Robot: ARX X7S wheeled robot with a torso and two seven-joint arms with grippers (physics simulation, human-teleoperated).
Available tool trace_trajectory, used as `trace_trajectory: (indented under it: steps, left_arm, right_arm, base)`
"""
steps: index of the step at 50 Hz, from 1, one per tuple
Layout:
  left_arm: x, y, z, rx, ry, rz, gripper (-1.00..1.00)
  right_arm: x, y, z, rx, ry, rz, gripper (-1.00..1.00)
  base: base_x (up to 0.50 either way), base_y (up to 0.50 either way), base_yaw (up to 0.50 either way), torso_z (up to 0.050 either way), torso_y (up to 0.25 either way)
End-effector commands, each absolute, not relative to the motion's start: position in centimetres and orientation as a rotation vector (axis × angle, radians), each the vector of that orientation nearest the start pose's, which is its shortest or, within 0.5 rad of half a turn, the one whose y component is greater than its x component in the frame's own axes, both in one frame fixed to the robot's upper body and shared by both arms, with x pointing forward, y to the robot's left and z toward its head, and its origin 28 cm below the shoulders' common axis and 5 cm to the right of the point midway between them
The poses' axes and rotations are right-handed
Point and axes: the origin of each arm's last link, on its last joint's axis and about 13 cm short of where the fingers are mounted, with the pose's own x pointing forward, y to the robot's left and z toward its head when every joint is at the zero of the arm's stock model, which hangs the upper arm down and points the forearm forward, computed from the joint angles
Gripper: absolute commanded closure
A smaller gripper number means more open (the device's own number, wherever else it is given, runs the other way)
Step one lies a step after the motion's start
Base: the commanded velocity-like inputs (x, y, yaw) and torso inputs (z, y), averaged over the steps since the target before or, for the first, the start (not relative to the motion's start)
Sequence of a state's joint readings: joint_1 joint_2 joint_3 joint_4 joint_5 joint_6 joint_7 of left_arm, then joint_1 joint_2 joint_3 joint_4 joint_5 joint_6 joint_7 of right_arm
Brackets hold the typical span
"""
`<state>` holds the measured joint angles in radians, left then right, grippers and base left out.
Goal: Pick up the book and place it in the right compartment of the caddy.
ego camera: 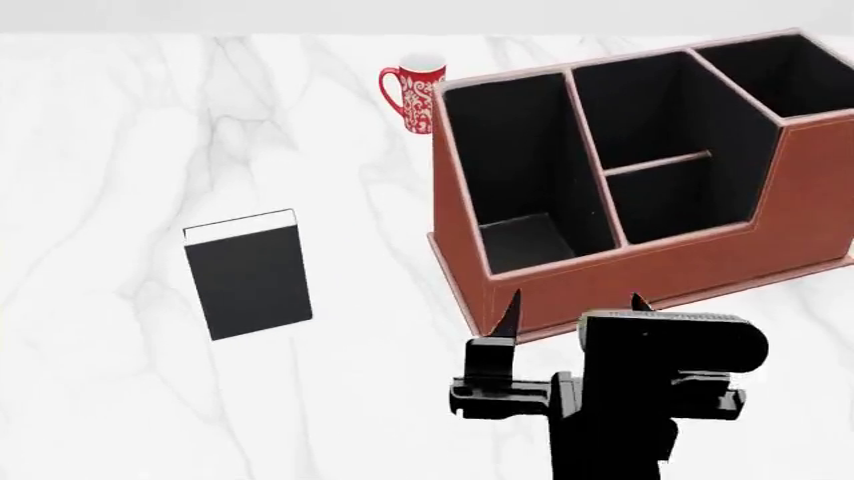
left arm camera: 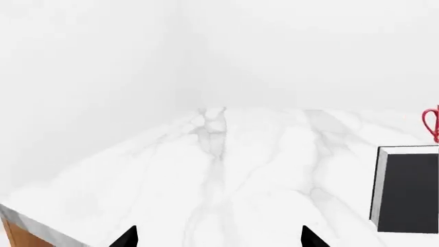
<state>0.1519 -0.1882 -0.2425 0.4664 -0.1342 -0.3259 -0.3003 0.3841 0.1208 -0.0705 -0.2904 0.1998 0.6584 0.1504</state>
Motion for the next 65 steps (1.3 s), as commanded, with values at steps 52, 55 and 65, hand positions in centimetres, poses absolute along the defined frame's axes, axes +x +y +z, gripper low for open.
trace_trajectory:
  steps: [52, 55, 65]
  left_arm:
    - [4.0, 36.1, 14.5, 0.229, -0.160, 1.073, -1.00]
    - [4.0, 36.1, 14.5, 0.229, -0.160, 1.073, -1.00]
    - [3.8, 36.1, 14.3, 0.228, -0.158, 1.073, -1.00]
  right_arm:
    - [33.5, -7.6, 27.3, -0.016, -0.045, 0.093, -1.00]
    - [33.5, -7.6, 27.2, -0.017, -0.046, 0.093, -1.00]
    - [33.5, -7.5, 27.2, -0.016, -0.044, 0.102, -1.00]
  base:
    - [0.32, 0.00, 0.00, 0.000, 0.000]
    - [0.50, 0.00, 0.00, 0.000, 0.000]
    - [0.50, 0.00, 0.00, 0.000, 0.001]
